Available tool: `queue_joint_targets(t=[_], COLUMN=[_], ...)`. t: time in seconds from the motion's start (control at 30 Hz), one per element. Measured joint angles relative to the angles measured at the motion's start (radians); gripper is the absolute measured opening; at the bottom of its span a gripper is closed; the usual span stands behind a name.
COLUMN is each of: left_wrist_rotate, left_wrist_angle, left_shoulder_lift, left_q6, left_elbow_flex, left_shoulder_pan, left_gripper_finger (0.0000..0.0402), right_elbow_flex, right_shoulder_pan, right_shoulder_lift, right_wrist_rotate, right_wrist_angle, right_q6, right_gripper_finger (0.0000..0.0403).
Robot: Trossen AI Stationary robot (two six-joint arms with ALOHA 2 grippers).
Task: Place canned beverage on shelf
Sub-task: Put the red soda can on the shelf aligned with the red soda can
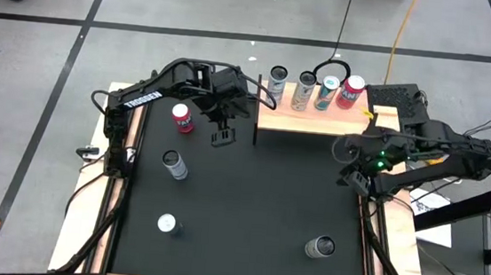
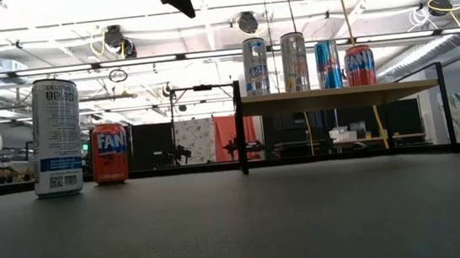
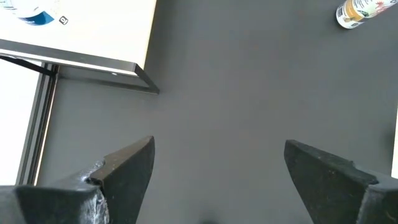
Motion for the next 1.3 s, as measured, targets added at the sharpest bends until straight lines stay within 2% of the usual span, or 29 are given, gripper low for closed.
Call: queue_joint_targets(t=[0.23,0.53,0.9,1.3], left_wrist_rotate=[-0.011,-0.05,-0.337,-0.342], left_wrist_angle=[-0.013,-0.015,-0.016,0.053], left_shoulder_lift=[0.0,0.0,0.0,0.0], left_q6=[-0.002,0.0,0.032,0.054], left_elbow_flex=[0.0,0.0,0.0,0.0], left_shoulder_pan=[0.0,0.002,0.003,0.0], left_gripper_finger=[0.0354,0.0354,0.0354,0.0354], right_elbow_flex=[-0.021,-0.061,-0.061,-0.061], right_shoulder_pan=[0.109,0.143,0.142,0.142], right_shoulder_lift=[0.006,0.013,0.047,0.048], right_wrist_rotate=[0.124,0.127,0.127,0.127], right_wrist_angle=[0.014,0.152,0.184,0.184], right_q6=[0.015,-0.052,-0.058,-0.053], right_gripper_finger=[0.0183,0.0183,0.0183,0.0183])
